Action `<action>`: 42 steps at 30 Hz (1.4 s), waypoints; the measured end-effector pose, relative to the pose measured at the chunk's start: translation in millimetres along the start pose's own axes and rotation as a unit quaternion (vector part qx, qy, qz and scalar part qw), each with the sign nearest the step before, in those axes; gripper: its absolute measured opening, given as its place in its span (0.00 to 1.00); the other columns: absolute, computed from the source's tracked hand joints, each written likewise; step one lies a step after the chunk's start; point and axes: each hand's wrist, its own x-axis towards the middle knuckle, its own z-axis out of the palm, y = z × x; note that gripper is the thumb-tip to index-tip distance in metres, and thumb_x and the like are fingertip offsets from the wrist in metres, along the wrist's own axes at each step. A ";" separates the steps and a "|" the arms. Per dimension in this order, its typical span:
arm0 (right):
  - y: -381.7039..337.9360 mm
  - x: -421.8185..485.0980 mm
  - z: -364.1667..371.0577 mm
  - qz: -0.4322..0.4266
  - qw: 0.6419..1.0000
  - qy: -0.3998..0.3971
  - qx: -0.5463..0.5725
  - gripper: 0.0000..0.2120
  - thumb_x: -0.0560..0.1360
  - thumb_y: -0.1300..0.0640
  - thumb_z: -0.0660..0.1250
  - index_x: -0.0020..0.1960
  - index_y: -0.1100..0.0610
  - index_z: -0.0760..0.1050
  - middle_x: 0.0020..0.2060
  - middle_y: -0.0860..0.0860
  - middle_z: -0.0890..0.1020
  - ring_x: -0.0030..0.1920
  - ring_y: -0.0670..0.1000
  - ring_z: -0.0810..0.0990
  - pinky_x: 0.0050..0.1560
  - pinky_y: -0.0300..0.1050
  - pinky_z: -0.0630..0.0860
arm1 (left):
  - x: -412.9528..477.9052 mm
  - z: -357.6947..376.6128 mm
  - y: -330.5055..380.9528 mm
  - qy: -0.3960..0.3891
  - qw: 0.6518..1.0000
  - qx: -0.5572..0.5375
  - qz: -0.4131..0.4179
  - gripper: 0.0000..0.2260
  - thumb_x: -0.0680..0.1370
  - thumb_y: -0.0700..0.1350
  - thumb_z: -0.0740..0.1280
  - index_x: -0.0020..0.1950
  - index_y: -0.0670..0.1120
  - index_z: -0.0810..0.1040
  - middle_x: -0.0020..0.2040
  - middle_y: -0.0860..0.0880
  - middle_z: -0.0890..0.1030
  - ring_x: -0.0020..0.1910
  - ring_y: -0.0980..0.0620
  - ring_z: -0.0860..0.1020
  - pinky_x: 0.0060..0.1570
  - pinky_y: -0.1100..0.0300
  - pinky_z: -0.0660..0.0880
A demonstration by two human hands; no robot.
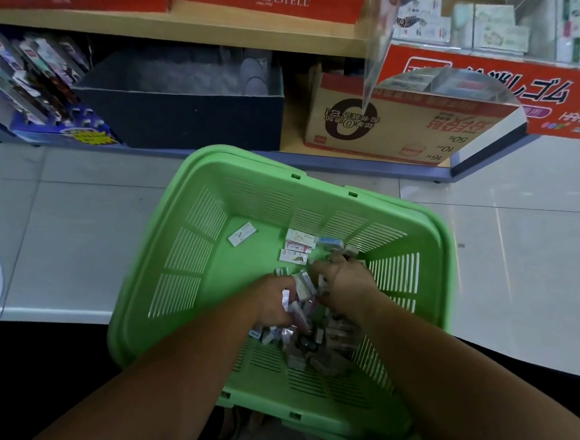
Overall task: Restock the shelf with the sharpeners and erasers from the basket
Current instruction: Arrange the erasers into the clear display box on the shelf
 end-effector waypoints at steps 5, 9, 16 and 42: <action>0.4 -7.5 0.5 -0.021 0.995 0.053 0.083 0.16 0.77 0.53 0.74 0.60 0.42 0.72 0.61 0.52 0.80 0.53 0.53 0.78 0.52 0.47 0.78 | -8.5 -3.6 0.6 0.024 1.000 0.016 -0.007 0.12 0.71 0.38 0.79 0.50 0.44 0.79 0.52 0.45 0.82 0.49 0.46 0.82 0.46 0.52 0.82; -2.2 -19.2 -19.1 0.002 0.958 0.011 0.288 0.13 0.77 0.56 0.74 0.57 0.46 0.73 0.53 0.53 0.81 0.49 0.52 0.84 0.42 0.41 0.82 | -20.3 -16.4 8.1 0.047 0.999 -0.011 -0.010 0.09 0.74 0.44 0.78 0.49 0.47 0.80 0.52 0.47 0.81 0.46 0.49 0.82 0.42 0.57 0.79; -26.1 -70.9 -89.9 -0.075 0.902 -0.019 0.424 0.33 0.77 0.63 0.74 0.77 0.48 0.67 0.57 0.55 0.80 0.43 0.49 0.82 0.37 0.38 0.80 | -70.6 -70.9 61.7 0.086 0.996 0.004 -0.008 0.14 0.84 0.57 0.62 0.52 0.48 0.78 0.40 0.46 0.82 0.29 0.52 0.74 0.30 0.61 0.72; -6.5 -220.9 -292.9 -0.054 0.771 0.141 0.618 0.19 0.67 0.57 0.83 0.54 0.56 0.81 0.41 0.55 0.85 0.33 0.56 0.82 0.27 0.40 0.71 | -203.3 -175.1 255.8 0.186 0.947 -0.204 0.168 0.10 0.75 0.52 0.77 0.52 0.48 0.84 0.30 0.58 0.80 0.30 0.57 0.73 0.31 0.61 0.67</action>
